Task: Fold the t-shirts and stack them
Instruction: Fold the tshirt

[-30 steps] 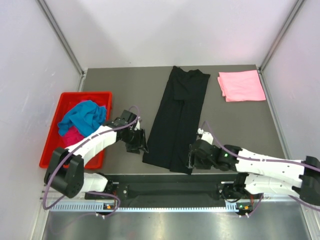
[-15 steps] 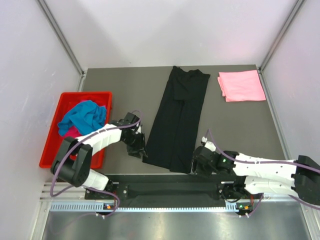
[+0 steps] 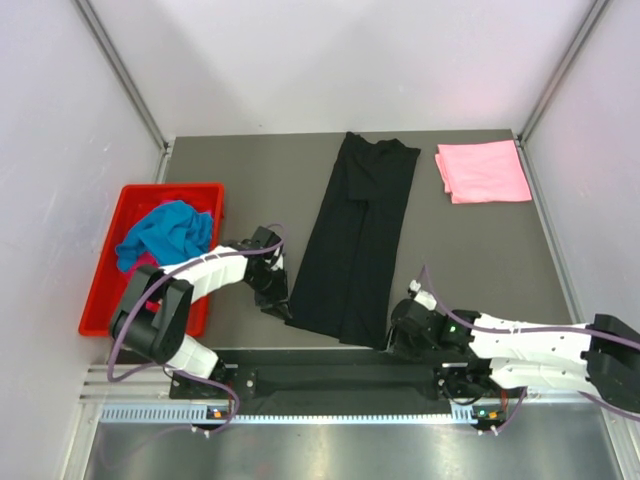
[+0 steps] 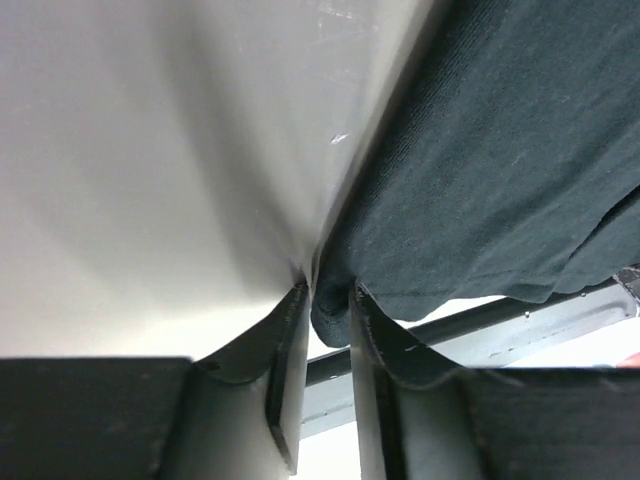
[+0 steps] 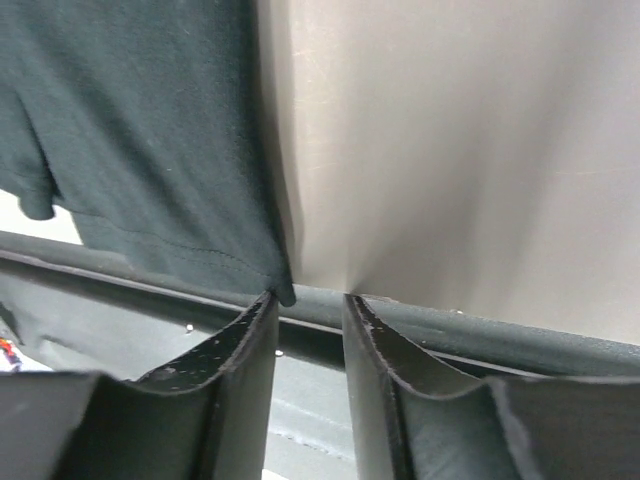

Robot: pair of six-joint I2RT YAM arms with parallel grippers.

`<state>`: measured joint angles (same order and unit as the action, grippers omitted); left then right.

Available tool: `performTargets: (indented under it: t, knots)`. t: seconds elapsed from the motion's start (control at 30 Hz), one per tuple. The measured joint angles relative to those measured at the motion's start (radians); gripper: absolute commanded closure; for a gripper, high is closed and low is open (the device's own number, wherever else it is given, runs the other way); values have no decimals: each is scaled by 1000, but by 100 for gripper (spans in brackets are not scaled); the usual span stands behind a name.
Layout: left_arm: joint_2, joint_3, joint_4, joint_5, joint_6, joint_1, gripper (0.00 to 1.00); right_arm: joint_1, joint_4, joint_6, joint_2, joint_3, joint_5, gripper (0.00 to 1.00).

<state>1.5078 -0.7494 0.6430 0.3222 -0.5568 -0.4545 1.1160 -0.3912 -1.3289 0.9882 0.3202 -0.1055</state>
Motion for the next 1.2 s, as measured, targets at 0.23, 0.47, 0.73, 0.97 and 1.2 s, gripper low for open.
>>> performTargets:
  t: [0.23, 0.47, 0.73, 0.97, 1.2]
  knots:
    - [9, 0, -2, 3, -2, 0, 90, 0, 4, -9, -33, -2, -5, 71]
    - [16, 0, -6, 23, 1, 1, 100, 0, 29, -8, -44, -12, -5, 72]
    - [14, 4, -13, 37, 1, 1, 100, 0, 60, -10, -27, -13, -3, 100]
    - [-18, 13, -14, 48, -10, 1, 100, 1, 21, -12, -99, -13, -8, 100]
    - [-66, 21, -28, 112, -44, -6, 100, 1, -13, -11, -111, -7, -27, 100]
